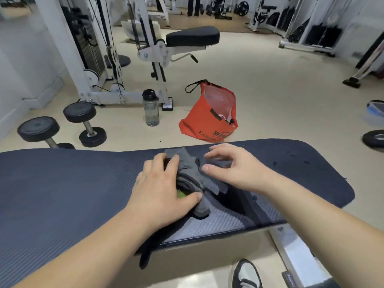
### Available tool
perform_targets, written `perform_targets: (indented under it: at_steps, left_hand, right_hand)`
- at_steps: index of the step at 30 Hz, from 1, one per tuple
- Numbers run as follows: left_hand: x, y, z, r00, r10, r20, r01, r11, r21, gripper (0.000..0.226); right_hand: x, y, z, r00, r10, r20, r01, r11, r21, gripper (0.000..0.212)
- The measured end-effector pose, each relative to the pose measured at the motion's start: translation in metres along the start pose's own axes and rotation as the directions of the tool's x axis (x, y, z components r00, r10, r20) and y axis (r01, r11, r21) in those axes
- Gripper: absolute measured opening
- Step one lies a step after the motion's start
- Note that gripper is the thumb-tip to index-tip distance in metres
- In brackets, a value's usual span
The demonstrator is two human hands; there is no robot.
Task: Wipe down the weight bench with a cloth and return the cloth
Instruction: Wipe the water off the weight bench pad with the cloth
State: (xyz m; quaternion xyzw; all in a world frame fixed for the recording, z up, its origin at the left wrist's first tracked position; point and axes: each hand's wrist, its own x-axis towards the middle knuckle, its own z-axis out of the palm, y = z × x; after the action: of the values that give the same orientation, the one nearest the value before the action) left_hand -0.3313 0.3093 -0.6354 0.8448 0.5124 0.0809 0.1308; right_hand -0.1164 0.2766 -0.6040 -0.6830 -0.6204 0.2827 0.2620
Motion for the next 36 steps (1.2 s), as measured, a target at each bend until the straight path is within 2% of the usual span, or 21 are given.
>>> perform_targets:
  at_steps: [2, 5, 7, 11, 13, 16, 19, 20, 22, 24, 26, 28, 30, 31, 33, 36]
  left_hand:
    - [0.005, 0.012, 0.004, 0.999, 0.018, 0.047, -0.021, 0.998, 0.055, 0.095]
    - [0.008, 0.032, 0.012, 0.996, 0.043, 0.077, -0.055, 0.985, 0.163, 0.062]
    - [0.008, 0.041, 0.016, 0.996, 0.053, 0.066, -0.064, 0.98, 0.188, 0.049]
    - [0.024, 0.03, 0.023, 0.998, 0.066, 0.02, -0.069, 0.977, 0.201, 0.055]
    - [0.039, 0.024, 0.026, 0.999, 0.044, 0.007, -0.044, 0.976, 0.214, 0.059]
    - [0.063, 0.03, 0.031, 0.999, -0.041, -0.018, 0.044, 0.97, 0.239, 0.057]
    - [0.074, 0.052, 0.035, 0.994, -0.093, -0.064, 0.103, 0.978, 0.184, 0.051]
    - [0.071, 0.059, 0.038, 0.997, -0.056, -0.059, 0.065, 0.983, 0.172, 0.052]
    - [0.054, 0.065, 0.045, 0.987, 0.161, -0.022, -0.154, 0.971, 0.182, 0.057]
    - [0.045, 0.057, 0.04, 0.924, 0.372, 0.087, -0.379, 0.921, 0.088, 0.062]
    - [0.065, 0.038, 0.028, 0.895, 0.414, 0.169, -0.43, 0.9, 0.068, 0.065]
    - [0.091, 0.026, 0.024, 0.945, 0.302, 0.128, -0.316, 0.942, 0.113, 0.068]
    - [0.098, 0.039, 0.031, 0.993, 0.115, 0.013, -0.116, 0.989, 0.097, 0.068]
    - [0.093, 0.051, 0.041, 0.997, 0.071, -0.033, -0.067, 0.992, 0.105, 0.066]
    - [0.07, 0.075, 0.059, 0.983, 0.175, -0.062, -0.166, 0.977, 0.133, 0.062]
    - [0.06, 0.067, 0.044, 0.899, 0.43, 0.075, -0.436, 0.897, 0.073, 0.065]
  right_hand:
    - [-0.005, 0.028, -0.024, 0.992, 0.085, -0.096, -0.098, 0.985, -0.145, 0.037]
    - [-0.008, 0.058, -0.048, 0.964, 0.259, -0.053, -0.265, 0.936, -0.231, 0.058]
    - [-0.007, 0.063, -0.054, 0.959, 0.284, -0.003, -0.275, 0.926, -0.258, 0.072]
    - [0.004, 0.055, -0.051, 0.939, 0.305, 0.159, -0.213, 0.878, -0.43, 0.121]
    - [0.008, 0.052, -0.044, 0.922, 0.322, 0.214, -0.177, 0.843, -0.508, 0.134]
    - [0.012, 0.052, -0.035, 0.906, 0.356, 0.23, -0.181, 0.816, -0.549, 0.125]
    - [0.013, 0.055, -0.034, 0.9, 0.373, 0.227, -0.198, 0.813, -0.548, 0.119]
    - [0.013, 0.056, -0.035, 0.902, 0.37, 0.225, -0.197, 0.813, -0.547, 0.12]
    - [0.011, 0.058, -0.035, 0.903, 0.364, 0.228, -0.192, 0.817, -0.543, 0.122]
    - [0.008, 0.06, -0.035, 0.912, 0.345, 0.224, -0.181, 0.825, -0.535, 0.123]
    - [0.006, 0.061, -0.035, 0.918, 0.334, 0.214, -0.182, 0.834, -0.521, 0.121]
    - [0.005, 0.062, -0.035, 0.921, 0.331, 0.206, -0.187, 0.839, -0.511, 0.117]
    - [0.005, 0.063, -0.035, 0.923, 0.326, 0.206, -0.183, 0.841, -0.509, 0.115]
    - [0.005, 0.063, -0.035, 0.925, 0.321, 0.205, -0.178, 0.841, -0.511, 0.115]
    - [0.006, 0.066, -0.033, 0.93, 0.311, 0.197, -0.173, 0.841, -0.513, 0.115]
    - [0.007, 0.068, -0.031, 0.935, 0.301, 0.19, -0.169, 0.846, -0.506, 0.112]
